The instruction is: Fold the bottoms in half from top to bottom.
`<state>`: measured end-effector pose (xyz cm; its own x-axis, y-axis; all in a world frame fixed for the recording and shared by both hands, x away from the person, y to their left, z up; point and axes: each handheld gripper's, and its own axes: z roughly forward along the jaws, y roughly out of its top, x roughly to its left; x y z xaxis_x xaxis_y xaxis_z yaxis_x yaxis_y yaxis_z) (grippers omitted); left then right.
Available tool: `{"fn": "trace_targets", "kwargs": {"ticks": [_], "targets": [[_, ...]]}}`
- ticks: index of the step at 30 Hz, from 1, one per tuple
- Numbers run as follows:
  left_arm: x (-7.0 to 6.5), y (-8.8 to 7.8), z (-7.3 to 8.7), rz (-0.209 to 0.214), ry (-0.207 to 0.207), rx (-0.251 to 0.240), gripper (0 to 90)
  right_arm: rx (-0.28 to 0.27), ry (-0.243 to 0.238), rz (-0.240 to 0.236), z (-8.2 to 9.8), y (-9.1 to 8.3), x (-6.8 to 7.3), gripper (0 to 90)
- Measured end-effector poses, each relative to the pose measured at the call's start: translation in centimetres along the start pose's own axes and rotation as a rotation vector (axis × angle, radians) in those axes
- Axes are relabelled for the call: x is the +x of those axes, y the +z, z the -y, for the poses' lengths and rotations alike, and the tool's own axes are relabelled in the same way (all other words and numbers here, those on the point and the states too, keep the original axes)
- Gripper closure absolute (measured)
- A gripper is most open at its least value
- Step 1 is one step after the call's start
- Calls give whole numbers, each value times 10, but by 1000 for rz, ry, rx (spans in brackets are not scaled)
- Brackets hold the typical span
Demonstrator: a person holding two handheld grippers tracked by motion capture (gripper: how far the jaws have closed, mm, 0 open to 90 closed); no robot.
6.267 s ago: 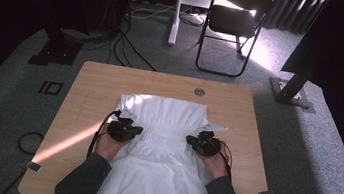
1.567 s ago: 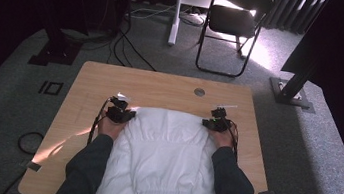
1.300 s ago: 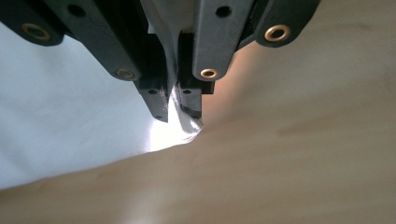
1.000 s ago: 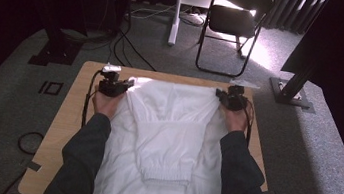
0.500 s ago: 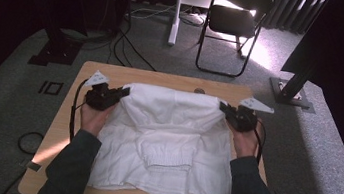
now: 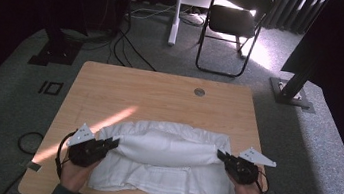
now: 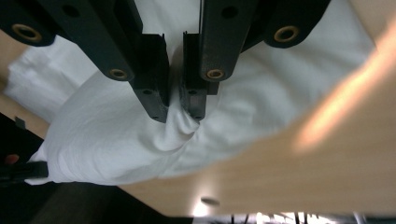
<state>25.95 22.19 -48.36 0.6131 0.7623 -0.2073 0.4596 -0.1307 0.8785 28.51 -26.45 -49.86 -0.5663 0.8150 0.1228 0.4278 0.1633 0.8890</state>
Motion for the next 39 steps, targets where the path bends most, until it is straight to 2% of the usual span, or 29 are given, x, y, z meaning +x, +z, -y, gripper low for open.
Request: {"fn": "trace_targets", "kwargs": {"ticks": [4, 5, 8, 11, 13, 17, 19, 22, 27, 30, 32, 34, 35, 37, 38, 39], "targets": [[5, -5, 28, -5, -66, 34, 810, 41, 35, -25, 23, -2, 4, 851], [5, -7, 32, -29, -74, 43, 810, 52, 31, -25, 26, -2, 5, 849], [13, -16, 38, -56, -111, 21, 792, 75, 15, -15, 30, -5, 8, 847], [17, -16, 35, -47, -138, 7, 771, 64, 13, -25, 29, -10, 10, 796], [16, -12, 31, -46, -135, 7, 703, 44, 7, -20, 25, -15, 10, 753], [11, -4, 22, -34, -119, 4, 637, -2, -5, -8, 12, -20, 9, 688], [9, -2, 20, -1, -121, -5, 595, -16, -3, 3, 5, -18, 7, 667], [5, -4, 20, 13, -110, -14, 552, -30, -8, 13, -1, -17, 8, 656], [2, -7, 18, 33, -99, -14, 520, -5, -24, 23, 2, -14, 12, 628], [-1, -1, 19, 23, -70, 37, 499, 17, 2, 29, 10, -15, 11, 597], [-4, 5, 21, 10, -47, 72, 517, 28, 32, 26, 16, -15, 10, 580], [-6, 9, 23, -6, -30, 111, 643, 50, 47, 8, 22, -13, 9, 562], [-7, 9, 24, -8, -28, 112, 749, 64, 57, -2, 25, -11, 9, 582], [-8, 7, 24, -9, -19, 111, 863, 84, 65, -36, 28, -9, 10, 662], [-8, 7, 24, -9, -19, 111, 877, 84, 65, -36, 28, -9, 10, 662], [-10, 4, 24, -12, -10, 101, 877, 97, 64, -50, 29, -9, 11, 738]]}}
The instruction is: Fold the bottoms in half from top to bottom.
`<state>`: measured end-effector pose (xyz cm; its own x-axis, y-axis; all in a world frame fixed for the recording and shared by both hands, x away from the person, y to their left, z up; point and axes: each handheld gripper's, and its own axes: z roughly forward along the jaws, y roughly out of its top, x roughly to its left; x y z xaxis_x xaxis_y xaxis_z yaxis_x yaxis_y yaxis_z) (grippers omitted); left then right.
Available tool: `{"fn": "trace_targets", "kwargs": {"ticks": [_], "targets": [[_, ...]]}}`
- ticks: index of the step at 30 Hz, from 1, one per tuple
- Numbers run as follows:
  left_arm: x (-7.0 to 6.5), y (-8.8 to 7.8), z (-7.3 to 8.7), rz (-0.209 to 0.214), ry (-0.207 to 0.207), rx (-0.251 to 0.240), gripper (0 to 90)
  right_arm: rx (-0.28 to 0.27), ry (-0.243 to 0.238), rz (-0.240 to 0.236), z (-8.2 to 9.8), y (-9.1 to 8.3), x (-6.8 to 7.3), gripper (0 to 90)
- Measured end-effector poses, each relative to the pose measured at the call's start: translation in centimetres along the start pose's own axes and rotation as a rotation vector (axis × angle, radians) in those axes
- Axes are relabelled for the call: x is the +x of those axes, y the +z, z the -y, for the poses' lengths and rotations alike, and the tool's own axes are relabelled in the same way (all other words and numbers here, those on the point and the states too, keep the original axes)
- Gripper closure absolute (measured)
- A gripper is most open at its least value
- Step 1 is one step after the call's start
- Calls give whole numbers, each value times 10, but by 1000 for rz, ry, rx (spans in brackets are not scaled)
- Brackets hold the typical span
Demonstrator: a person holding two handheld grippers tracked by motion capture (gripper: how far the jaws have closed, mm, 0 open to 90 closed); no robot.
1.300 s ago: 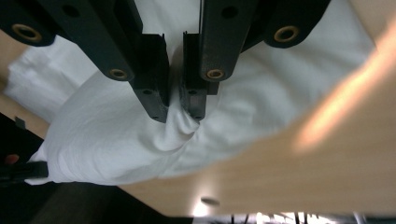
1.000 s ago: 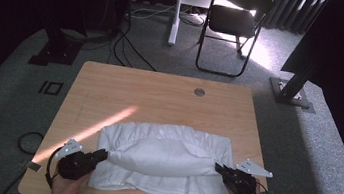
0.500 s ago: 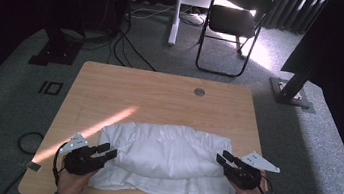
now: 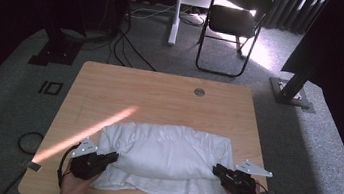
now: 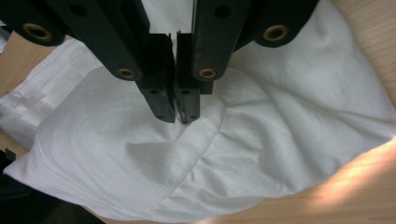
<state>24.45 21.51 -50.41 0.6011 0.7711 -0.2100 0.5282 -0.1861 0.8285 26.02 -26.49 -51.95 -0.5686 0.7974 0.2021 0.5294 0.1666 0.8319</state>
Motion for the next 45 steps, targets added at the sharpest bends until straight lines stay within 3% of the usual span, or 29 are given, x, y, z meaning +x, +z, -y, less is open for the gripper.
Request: {"fn": "trace_targets", "kwargs": {"ticks": [1, 6, 11, 13, 15, 19, 21, 22, 24, 27, 30, 34, 39, 41, 45], "targets": [[0, -2, 0, 2, -1, -4, 884, 27, -16, 9, 1, 1, 5, 880], [1, -14, -2, -19, -5, -48, 885, 23, -78, 62, -2, -7, 18, 893], [4, -17, -4, -50, -8, -66, 885, -29, -79, 91, -9, -20, 22, 894], [6, -18, -4, -83, -21, -76, 887, -36, -83, 107, -11, -24, 24, 894], [8, -18, -3, -110, -31, -64, 888, -22, -82, 91, -11, -26, 24, 894], [11, -4, 4, -200, -17, 32, 879, 55, -82, 37, 0, -19, 31, 891], [12, 1, 6, -224, -17, 47, 808, 106, -103, 19, 8, -12, 36, 881], [12, 0, 4, -226, -22, 18, 740, 112, -115, 22, 10, -10, 37, 856], [12, -5, -2, -217, -30, -44, 635, 84, -124, 45, 9, -10, 38, 709], [11, -13, -17, -203, -38, -114, 572, 13, -97, 54, -1, -13, 35, 580], [9, -13, -35, -193, -32, -147, 562, -40, -91, 68, -16, -10, 37, 514], [-3, -2, -56, -159, 4, -161, 553, -87, -51, 56, -31, 4, 42, 500], [-25, 27, -70, -83, 67, -132, 547, -87, -39, 44, -43, 29, 54, 502], [-31, 43, -68, -58, 78, -102, 547, -90, -53, 55, -45, 40, 61, 507], [-38, 73, -50, -24, 81, -7, 554, -34, -81, 53, -37, 63, 73, 499]]}}
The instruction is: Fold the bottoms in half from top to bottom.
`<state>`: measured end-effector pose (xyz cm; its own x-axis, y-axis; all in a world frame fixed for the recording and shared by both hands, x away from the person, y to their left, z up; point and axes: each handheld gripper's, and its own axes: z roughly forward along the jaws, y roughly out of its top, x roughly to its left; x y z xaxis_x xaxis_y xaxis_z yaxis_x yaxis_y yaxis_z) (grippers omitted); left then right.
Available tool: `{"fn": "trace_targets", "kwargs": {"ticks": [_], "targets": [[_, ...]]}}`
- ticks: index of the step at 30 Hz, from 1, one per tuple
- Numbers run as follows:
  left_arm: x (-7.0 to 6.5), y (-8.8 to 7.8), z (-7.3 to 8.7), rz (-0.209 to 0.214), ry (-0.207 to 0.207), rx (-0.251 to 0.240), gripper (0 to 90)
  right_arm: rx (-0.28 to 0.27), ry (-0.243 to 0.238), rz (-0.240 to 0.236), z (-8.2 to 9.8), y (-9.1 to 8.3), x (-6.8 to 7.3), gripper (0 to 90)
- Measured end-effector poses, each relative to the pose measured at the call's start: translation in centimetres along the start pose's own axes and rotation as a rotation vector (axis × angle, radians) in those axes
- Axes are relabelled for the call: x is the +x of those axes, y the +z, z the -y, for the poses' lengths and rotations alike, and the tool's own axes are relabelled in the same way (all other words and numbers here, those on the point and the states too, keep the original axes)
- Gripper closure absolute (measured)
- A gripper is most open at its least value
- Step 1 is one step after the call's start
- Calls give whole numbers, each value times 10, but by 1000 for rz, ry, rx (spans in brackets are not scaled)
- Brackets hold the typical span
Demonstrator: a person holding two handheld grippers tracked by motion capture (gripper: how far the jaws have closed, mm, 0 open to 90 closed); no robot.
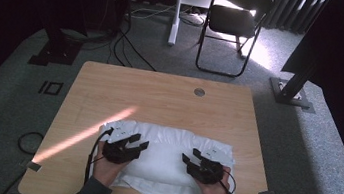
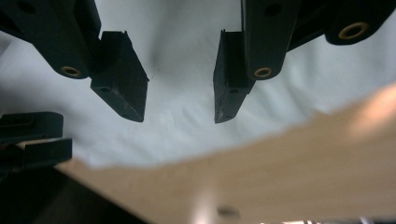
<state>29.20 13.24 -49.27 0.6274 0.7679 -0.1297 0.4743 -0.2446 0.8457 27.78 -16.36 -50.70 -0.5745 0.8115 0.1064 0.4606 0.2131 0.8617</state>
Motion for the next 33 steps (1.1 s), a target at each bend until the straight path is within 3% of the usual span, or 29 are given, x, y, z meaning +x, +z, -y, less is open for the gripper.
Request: {"fn": "trace_targets", "kwargs": {"ticks": [5, 9, 13, 19, 23, 33], "targets": [[2, 16, 29, -4, 1, 90, 584, 65, -31, 3, 21, 17, 9, 489], [7, 22, 43, 7, -16, 94, 589, 99, -60, 14, 27, 27, 11, 488], [9, 29, 42, -9, -6, 102, 597, 114, -90, 29, 28, 37, 11, 485], [18, 39, 38, -30, -26, 79, 601, 103, -117, 39, 22, 52, 3, 484], [26, 47, 32, -53, -18, 78, 601, 109, -104, 26, 13, 64, -6, 485], [49, 65, 17, -95, -46, 68, 602, 110, -87, -27, -7, 97, -31, 489]]}}
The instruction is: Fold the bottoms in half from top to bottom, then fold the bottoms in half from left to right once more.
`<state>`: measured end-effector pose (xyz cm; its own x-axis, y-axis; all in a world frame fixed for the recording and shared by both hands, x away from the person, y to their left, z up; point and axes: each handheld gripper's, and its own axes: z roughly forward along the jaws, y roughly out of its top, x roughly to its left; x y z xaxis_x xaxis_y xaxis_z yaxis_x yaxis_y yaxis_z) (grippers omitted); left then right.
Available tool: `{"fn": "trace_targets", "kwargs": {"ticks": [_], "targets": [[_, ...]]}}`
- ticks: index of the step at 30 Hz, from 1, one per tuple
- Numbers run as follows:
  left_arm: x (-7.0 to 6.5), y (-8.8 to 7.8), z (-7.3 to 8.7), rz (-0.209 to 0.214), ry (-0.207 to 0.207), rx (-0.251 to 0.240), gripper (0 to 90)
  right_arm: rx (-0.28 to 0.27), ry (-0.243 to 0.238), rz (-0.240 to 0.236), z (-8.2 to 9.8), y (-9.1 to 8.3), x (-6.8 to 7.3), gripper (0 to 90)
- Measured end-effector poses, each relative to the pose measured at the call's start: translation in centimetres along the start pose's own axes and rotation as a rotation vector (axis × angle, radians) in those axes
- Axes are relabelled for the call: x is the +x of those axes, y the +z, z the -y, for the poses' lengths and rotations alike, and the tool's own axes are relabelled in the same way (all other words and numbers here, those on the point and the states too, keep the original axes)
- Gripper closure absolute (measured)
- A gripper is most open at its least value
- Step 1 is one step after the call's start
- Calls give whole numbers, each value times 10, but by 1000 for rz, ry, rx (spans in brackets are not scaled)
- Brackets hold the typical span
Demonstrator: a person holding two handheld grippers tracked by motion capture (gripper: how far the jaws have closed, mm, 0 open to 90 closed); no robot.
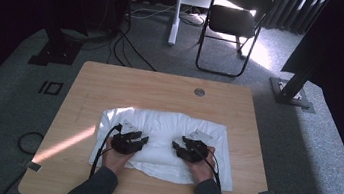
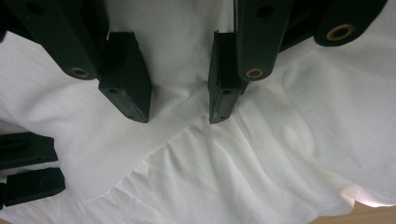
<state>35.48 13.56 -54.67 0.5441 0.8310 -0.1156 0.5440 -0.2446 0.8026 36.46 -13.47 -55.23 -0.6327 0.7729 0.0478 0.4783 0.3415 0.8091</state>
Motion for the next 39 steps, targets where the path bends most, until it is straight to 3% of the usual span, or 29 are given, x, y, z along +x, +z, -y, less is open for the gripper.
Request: {"fn": "trace_targets", "kwargs": {"ticks": [10, 24, 26, 29, 30, 31, 33, 39], "targets": [[16, 12, -11, -19, -16, -5, 605, -26, 6, 1, -11, 21, -12, 494], [20, 14, -13, -7, -32, -7, 606, -37, 8, 12, -11, 23, -11, 494], [20, 10, -17, -2, -55, 1, 585, -39, 9, 12, -11, 23, -11, 494], [20, 4, -22, -14, -56, 4, 493, -40, 10, 11, -11, 23, -12, 494], [22, -8, -29, -58, -38, -24, 493, -40, 10, 10, -11, 23, -12, 494], [24, -14, -31, -79, -37, -37, 421, -42, 11, 7, -11, 23, -12, 494], [31, -24, -34, -116, -41, -58, 384, -44, 12, 8, -10, 23, -12, 494], [67, -50, -31, -161, -148, -70, 347, -48, 10, 12, -10, 23, -12, 493]]}}
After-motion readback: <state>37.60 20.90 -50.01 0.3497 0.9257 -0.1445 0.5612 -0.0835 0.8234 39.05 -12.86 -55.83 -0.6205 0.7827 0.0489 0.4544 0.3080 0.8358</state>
